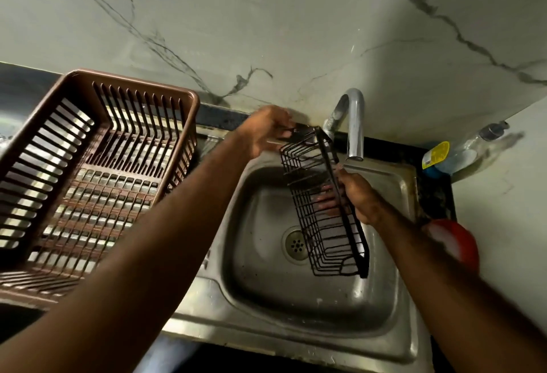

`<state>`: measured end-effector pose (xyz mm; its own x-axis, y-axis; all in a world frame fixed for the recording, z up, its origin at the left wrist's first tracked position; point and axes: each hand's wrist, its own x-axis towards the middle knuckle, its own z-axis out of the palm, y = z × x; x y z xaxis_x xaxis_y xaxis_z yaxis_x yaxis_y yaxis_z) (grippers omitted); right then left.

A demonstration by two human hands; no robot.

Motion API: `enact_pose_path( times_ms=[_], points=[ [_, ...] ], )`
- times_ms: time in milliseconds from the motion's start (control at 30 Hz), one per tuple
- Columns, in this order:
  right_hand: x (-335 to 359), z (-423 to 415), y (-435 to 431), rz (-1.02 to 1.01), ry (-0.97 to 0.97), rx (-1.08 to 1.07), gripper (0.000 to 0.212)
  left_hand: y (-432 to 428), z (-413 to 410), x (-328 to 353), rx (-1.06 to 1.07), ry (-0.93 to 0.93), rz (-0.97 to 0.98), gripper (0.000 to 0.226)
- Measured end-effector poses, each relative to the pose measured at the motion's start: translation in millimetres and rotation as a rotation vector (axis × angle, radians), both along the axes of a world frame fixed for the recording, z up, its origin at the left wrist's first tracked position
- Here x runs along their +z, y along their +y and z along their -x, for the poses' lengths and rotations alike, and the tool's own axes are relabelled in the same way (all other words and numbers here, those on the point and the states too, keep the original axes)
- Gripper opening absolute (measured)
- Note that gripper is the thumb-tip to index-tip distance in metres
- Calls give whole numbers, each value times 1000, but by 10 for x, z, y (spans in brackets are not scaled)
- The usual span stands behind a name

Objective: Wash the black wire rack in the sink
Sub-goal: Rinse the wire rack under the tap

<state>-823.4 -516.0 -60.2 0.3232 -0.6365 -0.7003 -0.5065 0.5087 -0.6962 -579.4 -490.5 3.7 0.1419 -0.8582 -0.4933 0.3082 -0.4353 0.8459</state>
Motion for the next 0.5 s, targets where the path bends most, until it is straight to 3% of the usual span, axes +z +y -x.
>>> enact_pose_path(
  times_ms=[67, 167, 233, 333, 500],
  points=[
    [-9, 2, 46, 29, -4, -48, 78, 171, 13, 70, 50, -184, -78, 18],
    [-38, -48, 144, 32, -12, -100, 72, 597, 305, 78, -9, -313, -190, 94],
    [-76, -121, 215, 44, -28, -177, 65, 884, 579, 79, -115, -342, -239, 128],
    [-101, -239, 286, 138, -37, -288, 49, 1089, 845, 35, -91, -306, -271, 136],
    [-95, -295, 356, 173, -13, -276, 48, 1193, 991, 106, -7, -504, -226, 109]
  ],
)
